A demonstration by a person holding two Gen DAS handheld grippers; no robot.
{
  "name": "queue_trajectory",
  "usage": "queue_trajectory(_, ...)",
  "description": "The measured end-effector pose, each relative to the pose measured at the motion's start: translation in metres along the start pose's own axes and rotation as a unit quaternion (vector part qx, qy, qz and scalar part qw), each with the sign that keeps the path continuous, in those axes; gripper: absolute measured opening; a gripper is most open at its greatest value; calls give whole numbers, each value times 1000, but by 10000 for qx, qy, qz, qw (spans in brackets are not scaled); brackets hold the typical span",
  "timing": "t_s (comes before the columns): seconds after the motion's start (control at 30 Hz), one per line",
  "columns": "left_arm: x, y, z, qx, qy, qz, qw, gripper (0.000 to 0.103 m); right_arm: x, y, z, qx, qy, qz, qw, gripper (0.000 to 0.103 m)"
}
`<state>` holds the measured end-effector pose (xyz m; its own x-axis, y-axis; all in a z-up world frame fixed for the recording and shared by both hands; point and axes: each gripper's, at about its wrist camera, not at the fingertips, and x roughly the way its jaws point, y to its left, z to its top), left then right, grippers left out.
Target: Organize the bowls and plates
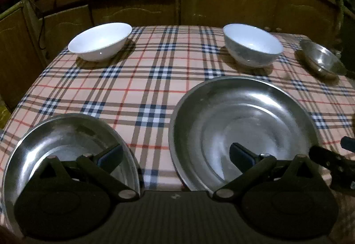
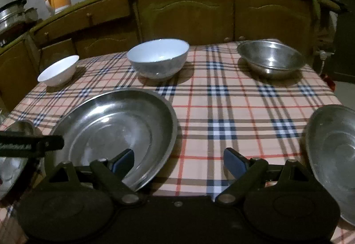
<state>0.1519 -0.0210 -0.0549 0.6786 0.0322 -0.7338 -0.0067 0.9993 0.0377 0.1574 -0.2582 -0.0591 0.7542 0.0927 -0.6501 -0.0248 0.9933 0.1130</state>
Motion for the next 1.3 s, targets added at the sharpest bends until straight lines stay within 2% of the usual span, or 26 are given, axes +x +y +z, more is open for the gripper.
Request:
queue_trajectory(0.23, 16, 2, 7, 76, -50, 99, 9999, 103, 21, -1, 2, 105, 80, 191, 9997, 102)
queue_trajectory(0.3, 17, 3, 8, 74, -120, 50, 9999, 98, 28, -2, 3, 147, 119, 237, 9995, 102)
queue_trajectory(0.37, 18, 0, 11, 135, -133, -62, 9998, 82, 31, -1, 3, 133, 105, 296, 9994, 99)
queue_trajectory(0.4, 20, -2, 11, 177, -97, -153, 9997, 81, 32, -1, 3, 115, 104, 307, 9994, 98)
queue_trajectory(0.53, 25, -12, 10, 444, -195, -203, 9986, 83, 36, 1, 3, 53, 33, 287, 9996, 96)
queue_trajectory(0.67, 36, -8, 9, 288, -92, -235, 9993, 81, 38, 3, 2, -38, -42, 271, 9996, 93)
queue_trajectory(0.8, 39, -4, 6, 200, -107, -458, 9987, 75, 39, 7, 1, -140, -126, 298, 9994, 82)
queue_trajectory(0.87, 37, -6, 5, 269, -179, -569, 9979, 59, 39, 9, 1, -173, -181, 353, 9991, 64)
queue_trajectory(0.9, 36, -8, 5, 304, -206, -604, 9975, 57, 39, 10, 1, -196, -191, 354, 9990, 52)
queue_trajectory(0.93, 36, -10, 4, 319, -216, -589, 9975, 56, 39, 12, 1, -219, -199, 366, 9989, 48)
queue_trajectory(1.0, 35, -10, 3, 310, -257, -545, 9977, 49, 38, 12, 0, -202, -225, 334, 9990, 46)
queue_trajectory(1.03, 35, -8, 4, 272, -262, -507, 9980, 39, 38, 11, 0, -181, -237, 317, 9991, 43)
queue_trajectory(1.07, 34, -6, 4, 205, -254, -520, 9981, 36, 37, 10, 0, -145, -240, 271, 9992, 42)
queue_trajectory(1.13, 33, -2, 5, 108, -203, -631, 9977, 34, 36, 8, 0, -100, -223, 233, 9994, 41)
queue_trajectory(1.3, 19, -5, 6, 138, -319, -629, 9974, 32, 25, 9, 0, -126, -319, 161, 9993, 41)
